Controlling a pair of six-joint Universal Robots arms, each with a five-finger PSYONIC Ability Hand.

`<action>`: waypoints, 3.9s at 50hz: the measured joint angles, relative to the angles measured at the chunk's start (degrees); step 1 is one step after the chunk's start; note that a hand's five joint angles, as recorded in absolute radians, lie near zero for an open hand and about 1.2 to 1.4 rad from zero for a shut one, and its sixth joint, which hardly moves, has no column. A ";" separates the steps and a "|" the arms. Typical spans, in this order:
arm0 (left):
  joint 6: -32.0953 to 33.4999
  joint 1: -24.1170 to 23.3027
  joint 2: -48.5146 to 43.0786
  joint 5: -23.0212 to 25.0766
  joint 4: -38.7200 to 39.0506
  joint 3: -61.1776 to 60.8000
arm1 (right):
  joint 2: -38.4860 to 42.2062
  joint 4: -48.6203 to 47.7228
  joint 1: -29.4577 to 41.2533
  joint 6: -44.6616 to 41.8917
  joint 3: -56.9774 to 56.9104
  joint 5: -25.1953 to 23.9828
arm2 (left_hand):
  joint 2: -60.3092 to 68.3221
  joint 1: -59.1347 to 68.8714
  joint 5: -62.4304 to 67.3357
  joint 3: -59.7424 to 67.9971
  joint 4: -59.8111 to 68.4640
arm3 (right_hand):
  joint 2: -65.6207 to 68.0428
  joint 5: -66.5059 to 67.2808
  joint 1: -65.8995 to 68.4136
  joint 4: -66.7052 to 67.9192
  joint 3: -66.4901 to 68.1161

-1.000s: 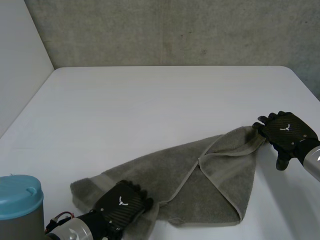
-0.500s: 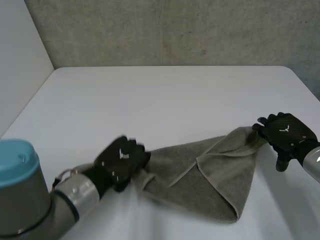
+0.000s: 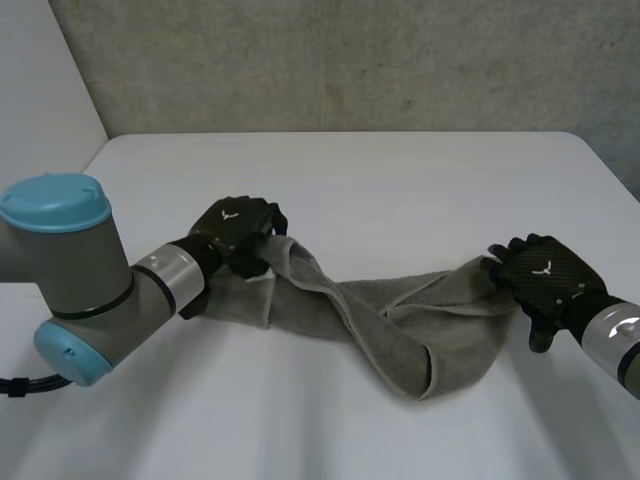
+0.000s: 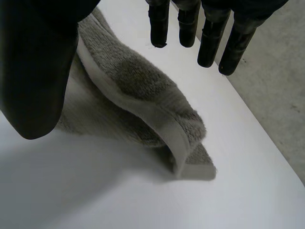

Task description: Fold the laundry

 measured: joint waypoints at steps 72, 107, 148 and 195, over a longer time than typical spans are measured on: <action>0.83 2.17 -0.20 -0.13 4.09 -2.94 | 11.94 -6.41 15.47 17.96 -9.28 5.76 | 20.25 16.17 16.41 20.03 20.53 | 62.09 63.32 62.56 62.16 62.72; -10.38 13.18 15.10 0.40 -6.51 -6.06 | -9.76 15.30 -15.61 16.04 -16.29 -14.49 | 20.55 16.17 16.41 20.53 20.97 | 63.09 63.46 62.62 62.17 62.72; -15.21 5.92 7.20 -6.15 2.69 33.33 | 0.80 -4.64 2.68 34.54 -48.39 3.86 | 20.61 16.17 16.41 20.67 20.99 | 63.09 63.71 62.70 62.17 62.72; 3.54 7.31 10.99 -1.82 4.82 -19.20 | 2.40 8.59 -9.06 2.16 -7.31 -7.75 | -25.12 -25.04 -26.10 -25.10 -25.11 | 63.09 63.72 62.74 62.17 62.72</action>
